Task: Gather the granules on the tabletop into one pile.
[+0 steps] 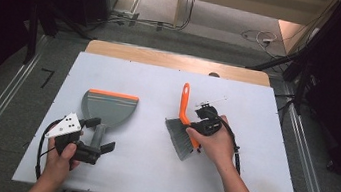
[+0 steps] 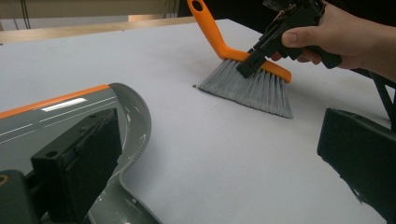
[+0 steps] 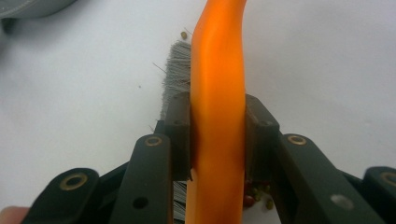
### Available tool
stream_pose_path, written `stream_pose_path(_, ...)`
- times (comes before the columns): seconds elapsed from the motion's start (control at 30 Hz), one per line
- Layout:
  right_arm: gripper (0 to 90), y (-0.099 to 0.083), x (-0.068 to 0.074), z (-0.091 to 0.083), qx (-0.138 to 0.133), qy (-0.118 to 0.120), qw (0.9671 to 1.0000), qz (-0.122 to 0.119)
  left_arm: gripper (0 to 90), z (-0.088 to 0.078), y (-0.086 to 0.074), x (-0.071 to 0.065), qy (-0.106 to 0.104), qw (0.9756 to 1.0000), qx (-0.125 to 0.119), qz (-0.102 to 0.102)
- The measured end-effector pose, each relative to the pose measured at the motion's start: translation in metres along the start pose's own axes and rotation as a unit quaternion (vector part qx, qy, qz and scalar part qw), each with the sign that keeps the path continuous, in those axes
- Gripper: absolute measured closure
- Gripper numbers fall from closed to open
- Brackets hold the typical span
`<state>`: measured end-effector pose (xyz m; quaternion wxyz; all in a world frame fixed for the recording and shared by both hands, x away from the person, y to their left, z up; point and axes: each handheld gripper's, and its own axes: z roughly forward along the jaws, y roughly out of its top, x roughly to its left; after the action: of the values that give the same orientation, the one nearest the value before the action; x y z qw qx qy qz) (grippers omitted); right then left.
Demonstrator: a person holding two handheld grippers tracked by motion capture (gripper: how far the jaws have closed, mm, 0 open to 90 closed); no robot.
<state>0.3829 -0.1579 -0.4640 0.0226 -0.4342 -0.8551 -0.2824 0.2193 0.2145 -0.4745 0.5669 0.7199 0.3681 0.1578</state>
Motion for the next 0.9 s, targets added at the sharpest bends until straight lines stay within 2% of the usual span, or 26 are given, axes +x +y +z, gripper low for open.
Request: stream_pose_path(0.9, 66.2, -0.013, -0.032, -0.018, -0.017, -0.021, 0.999, 0.036, 0.5, 0.001, 0.0, -0.001, -0.001, 1.0, 0.001, 0.0)
